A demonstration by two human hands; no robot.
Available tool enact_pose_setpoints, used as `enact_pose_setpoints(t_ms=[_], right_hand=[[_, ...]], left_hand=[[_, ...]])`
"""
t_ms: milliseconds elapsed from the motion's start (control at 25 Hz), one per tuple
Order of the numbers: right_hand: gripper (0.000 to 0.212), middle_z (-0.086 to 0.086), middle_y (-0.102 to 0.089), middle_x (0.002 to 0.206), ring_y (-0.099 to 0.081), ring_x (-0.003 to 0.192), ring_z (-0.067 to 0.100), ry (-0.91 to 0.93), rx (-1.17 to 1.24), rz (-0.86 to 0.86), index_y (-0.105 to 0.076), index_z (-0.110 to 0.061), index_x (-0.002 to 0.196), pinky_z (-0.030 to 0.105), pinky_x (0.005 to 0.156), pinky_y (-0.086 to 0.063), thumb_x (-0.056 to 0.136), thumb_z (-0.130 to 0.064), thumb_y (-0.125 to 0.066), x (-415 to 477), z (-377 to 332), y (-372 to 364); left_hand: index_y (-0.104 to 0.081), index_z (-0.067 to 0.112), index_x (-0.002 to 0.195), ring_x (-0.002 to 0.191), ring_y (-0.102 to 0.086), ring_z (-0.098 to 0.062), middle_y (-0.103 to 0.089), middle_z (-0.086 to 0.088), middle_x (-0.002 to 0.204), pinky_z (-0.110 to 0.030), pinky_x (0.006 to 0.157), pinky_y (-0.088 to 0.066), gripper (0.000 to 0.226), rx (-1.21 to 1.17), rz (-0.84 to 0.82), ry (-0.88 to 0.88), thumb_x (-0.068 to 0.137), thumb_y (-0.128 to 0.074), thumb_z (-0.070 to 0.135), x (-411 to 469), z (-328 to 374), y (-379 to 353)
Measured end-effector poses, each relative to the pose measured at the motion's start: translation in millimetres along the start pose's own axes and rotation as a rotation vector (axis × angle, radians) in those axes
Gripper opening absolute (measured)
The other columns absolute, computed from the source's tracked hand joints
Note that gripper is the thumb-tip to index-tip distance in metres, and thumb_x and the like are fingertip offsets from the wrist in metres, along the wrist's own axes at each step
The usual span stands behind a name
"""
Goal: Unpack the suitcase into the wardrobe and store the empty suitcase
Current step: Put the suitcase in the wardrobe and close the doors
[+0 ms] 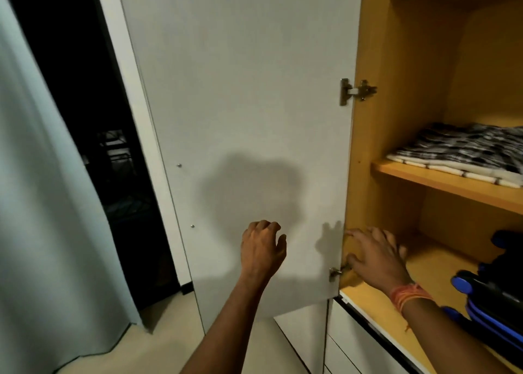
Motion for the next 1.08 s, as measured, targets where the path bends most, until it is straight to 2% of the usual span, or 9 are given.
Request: enact_pose_setpoints(t_ms=[200, 320, 400, 480, 560, 680, 880, 960, 1080], right_hand=[[0.047, -0.001, -0.029, 0.150, -0.016, 0.139, 0.021, 0.211, 0.026, 0.051, -0.044, -0.043, 0.131, 0.039, 0.104, -0.022, 0.087, -0.037, -0.057, 34.3, -101.7, 4.3], [0.048, 0.000, -0.025, 0.151, -0.014, 0.140, 0.021, 0.369, 0.009, 0.082, -0.043, -0.042, 0.133, 0.040, 0.105, -0.020, 0.086, -0.038, -0.054, 45.7, -166.1, 12.1], [0.048, 0.003, -0.024, 0.151, -0.015, 0.140, 0.024, 0.479, -0.025, 0.108, -0.043, -0.041, 0.133, 0.042, 0.106, -0.020, 0.086, -0.036, -0.054, 52.2, -210.7, 22.6], [0.048, 0.008, -0.026, 0.150, -0.018, 0.138, 0.029, 0.625, -0.083, 0.167, -0.045, -0.036, 0.132, 0.045, 0.106, -0.021, 0.085, -0.032, -0.054, 55.2, -260.3, 36.9], [0.045, 0.012, -0.030, 0.148, -0.023, 0.137, 0.032, 0.793, -0.147, 0.271, -0.050, -0.031, 0.129, 0.049, 0.104, -0.023, 0.084, -0.027, -0.055, 54.1, -309.5, 54.3], [0.042, 0.011, -0.023, 0.152, -0.019, 0.139, 0.032, 0.988, -0.312, 0.372, -0.048, -0.029, 0.128, 0.051, 0.104, -0.022, 0.087, -0.027, -0.052, 56.1, -371.7, 71.1], [0.038, 0.010, -0.015, 0.158, -0.003, 0.145, 0.033, 1.076, -0.626, 0.351, -0.047, -0.033, 0.131, 0.062, 0.109, -0.001, 0.096, -0.045, -0.037, 71.0, -434.6, 59.5], [0.044, 0.009, -0.023, 0.155, -0.001, 0.146, 0.032, 1.044, -0.728, 0.360, -0.057, -0.033, 0.122, 0.065, 0.108, 0.009, 0.098, -0.052, -0.027, 75.5, -438.1, 50.8], [0.040, 0.005, -0.042, 0.142, -0.013, 0.143, 0.029, 1.059, -0.723, 0.400, -0.067, -0.028, 0.106, 0.067, 0.108, 0.003, 0.096, -0.048, -0.035, 72.3, -437.0, 51.3]], left_hand=[[-0.070, 0.015, 0.094, 0.089, -0.059, -0.026, -0.067, -0.004, 0.093, -0.034, 0.074, -0.047, 0.017, 0.128, 0.416, 0.018, 0.079, -0.070, 0.023, 30.7, -59.2, 82.7], [-0.061, 0.010, 0.108, 0.085, -0.053, -0.029, -0.059, -0.010, 0.094, -0.037, 0.073, -0.043, 0.038, 0.160, 0.633, 0.143, 0.078, -0.072, 0.029, 42.5, -94.7, 122.0], [-0.051, 0.006, 0.119, 0.092, -0.049, -0.032, -0.054, -0.014, 0.101, -0.041, 0.078, -0.041, 0.062, 0.102, 0.682, 0.266, 0.076, -0.069, 0.047, 49.3, -121.5, 140.7], [-0.039, 0.006, 0.133, 0.107, -0.045, -0.035, -0.050, -0.015, 0.115, -0.047, 0.088, -0.039, 0.091, -0.020, 0.589, 0.450, 0.070, -0.066, 0.067, 63.7, -152.6, 148.2], [-0.034, 0.012, 0.140, 0.119, -0.046, -0.032, -0.051, -0.009, 0.125, -0.047, 0.096, -0.041, 0.105, -0.261, 0.385, 0.525, 0.060, -0.074, 0.067, 84.2, -175.1, 138.0], [-0.051, 0.024, 0.124, 0.105, -0.063, -0.020, -0.065, -0.002, 0.116, -0.035, 0.083, -0.054, 0.079, -0.798, 0.112, 0.427, 0.055, -0.083, 0.043, 100.3, -181.1, 107.3], [-0.061, 0.018, 0.108, 0.090, -0.066, -0.018, -0.069, -0.001, 0.094, -0.025, 0.068, -0.050, 0.039, -0.858, 0.121, 0.355, 0.073, -0.079, 0.019, 98.4, -182.8, 98.7], [-0.063, 0.014, 0.103, 0.087, -0.067, -0.020, -0.069, -0.004, 0.089, -0.026, 0.067, -0.052, 0.029, -0.886, 0.134, 0.327, 0.077, -0.076, 0.011, 95.3, -180.6, 97.7], [-0.064, 0.014, 0.093, 0.078, -0.068, -0.019, -0.071, 0.000, 0.081, -0.020, 0.063, -0.054, 0.025, -0.893, 0.142, 0.315, 0.074, -0.076, 0.002, 85.8, -175.7, 102.6]])
Point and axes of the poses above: each hand's wrist, its own x-axis towards the middle knuckle, its own y-axis out of the back of the hand, z = x × y, the point moved 7 cm from there along x, towards the middle knuckle
